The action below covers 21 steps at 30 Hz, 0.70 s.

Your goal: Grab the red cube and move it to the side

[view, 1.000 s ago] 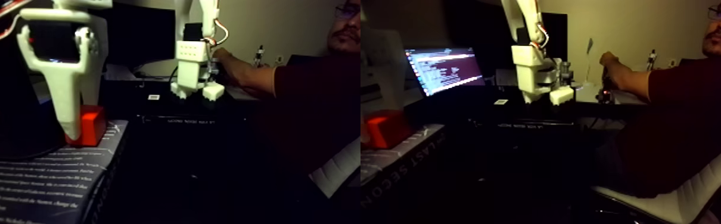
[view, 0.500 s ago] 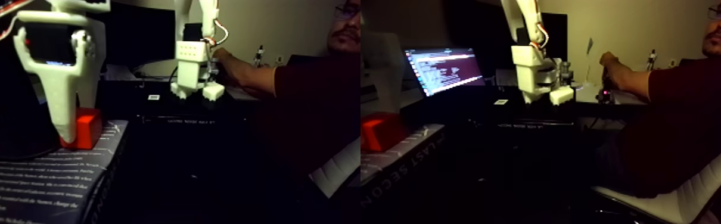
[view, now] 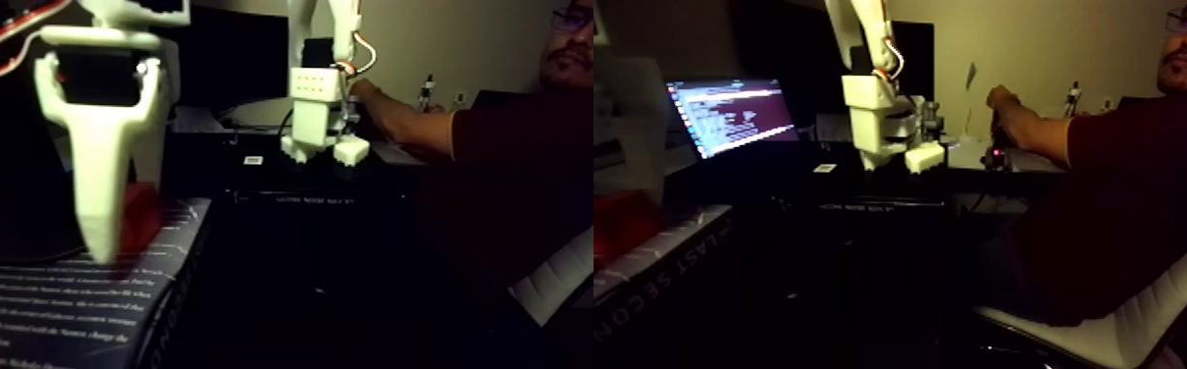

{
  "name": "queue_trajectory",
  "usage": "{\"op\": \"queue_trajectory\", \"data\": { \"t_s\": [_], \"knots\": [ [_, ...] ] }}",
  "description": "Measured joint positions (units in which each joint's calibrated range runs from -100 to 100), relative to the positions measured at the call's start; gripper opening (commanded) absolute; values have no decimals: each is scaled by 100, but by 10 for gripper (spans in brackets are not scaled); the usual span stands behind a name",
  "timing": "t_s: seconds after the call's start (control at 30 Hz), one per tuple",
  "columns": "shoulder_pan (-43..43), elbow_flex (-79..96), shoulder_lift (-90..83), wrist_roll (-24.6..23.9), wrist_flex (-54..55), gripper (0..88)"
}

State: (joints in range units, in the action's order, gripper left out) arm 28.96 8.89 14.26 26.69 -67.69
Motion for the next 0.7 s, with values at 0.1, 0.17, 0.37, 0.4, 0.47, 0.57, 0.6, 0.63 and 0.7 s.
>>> {"op": "queue_trajectory", "data": {
  "t_s": [0.1, 0.17, 0.37, 0.4, 0.47, 0.57, 0.6, 0.63, 0.7],
  "knots": [
    [0, -200, -126, 89, -424, 306],
    [15, -318, -379, 294, -800, 309],
    [-85, -871, -1271, 792, -2146, 305],
    [-124, -1071, -1414, 792, -2383, 305],
    [-224, -1525, -1708, 671, -2831, 300],
    [-479, -2024, -2129, 199, -3093, 194],
    [-602, -2069, -2289, -10, -3125, 133],
    [-757, -2096, -2448, -215, -3142, 70],
    [-1089, -2114, -2751, -566, -3150, 0]
  ]
}}
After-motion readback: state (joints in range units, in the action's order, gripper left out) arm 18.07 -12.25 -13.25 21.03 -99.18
